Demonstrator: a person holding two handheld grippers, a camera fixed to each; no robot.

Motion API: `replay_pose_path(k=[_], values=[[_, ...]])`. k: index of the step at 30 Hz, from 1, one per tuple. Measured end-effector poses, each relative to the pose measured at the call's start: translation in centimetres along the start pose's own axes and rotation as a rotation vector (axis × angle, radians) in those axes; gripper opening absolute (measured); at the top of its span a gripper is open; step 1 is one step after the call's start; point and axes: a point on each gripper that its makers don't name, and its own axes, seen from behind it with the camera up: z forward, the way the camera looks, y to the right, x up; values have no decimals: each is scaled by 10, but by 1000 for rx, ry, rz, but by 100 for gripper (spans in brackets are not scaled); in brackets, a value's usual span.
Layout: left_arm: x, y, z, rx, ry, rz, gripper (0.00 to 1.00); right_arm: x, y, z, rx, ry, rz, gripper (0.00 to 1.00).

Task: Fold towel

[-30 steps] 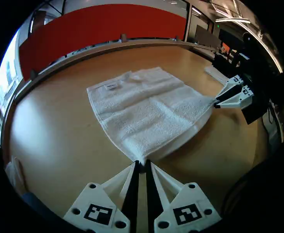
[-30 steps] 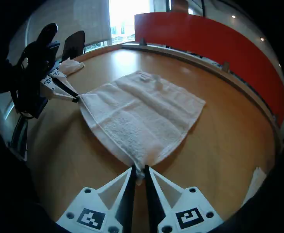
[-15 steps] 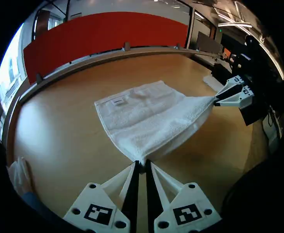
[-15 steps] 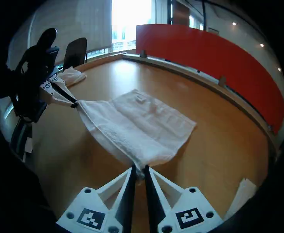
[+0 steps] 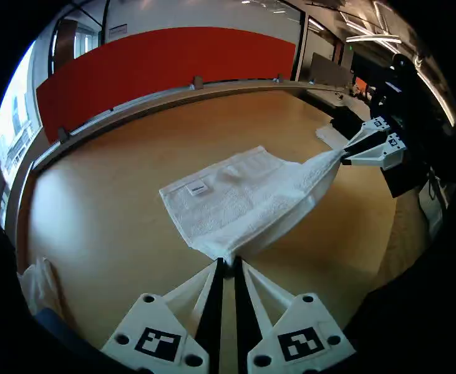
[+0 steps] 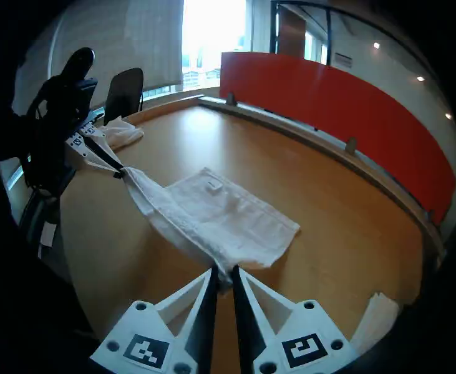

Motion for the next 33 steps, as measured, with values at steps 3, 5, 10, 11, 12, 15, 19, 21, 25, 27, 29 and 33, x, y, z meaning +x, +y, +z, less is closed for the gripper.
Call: replay_pose_path(k=[3, 5, 10, 11, 12, 15, 19, 21, 25, 27, 29, 33], values=[[2, 2, -5, -2, 0, -2, 12, 2, -1, -4, 1, 4, 0, 16], [3, 4, -8, -4, -1, -4, 12, 4, -2, -7, 3, 6, 1, 16], [5, 7, -17, -11, -3, -11, 12, 7, -4, -14, 3, 7, 3, 16], [5, 8, -18, -12, -4, -12, 12, 7, -4, -15, 3, 7, 3, 16], [6, 8, -20, -13, -4, -12, 12, 8, -5, -16, 3, 7, 3, 16], [6, 9, -24, -13, -4, -10, 12, 10, -7, -20, 5, 7, 2, 16], [6, 11, -29, -17, -7, -9, 12, 11, -10, -25, 9, 7, 2, 16], [6, 11, -31, -18, -8, -10, 12, 11, -11, -27, 13, 6, 2, 16], [5, 13, -34, -21, -7, -13, 12, 11, -14, -29, 17, 4, -3, 16], [5, 13, -35, -22, -7, -16, 12, 11, -14, -30, 17, 2, -5, 16], [3, 13, -33, -22, -10, -19, 12, 11, -15, -29, 19, 1, -5, 16], [5, 13, -31, -16, -8, -18, 12, 11, -13, -28, 17, -2, -6, 16]])
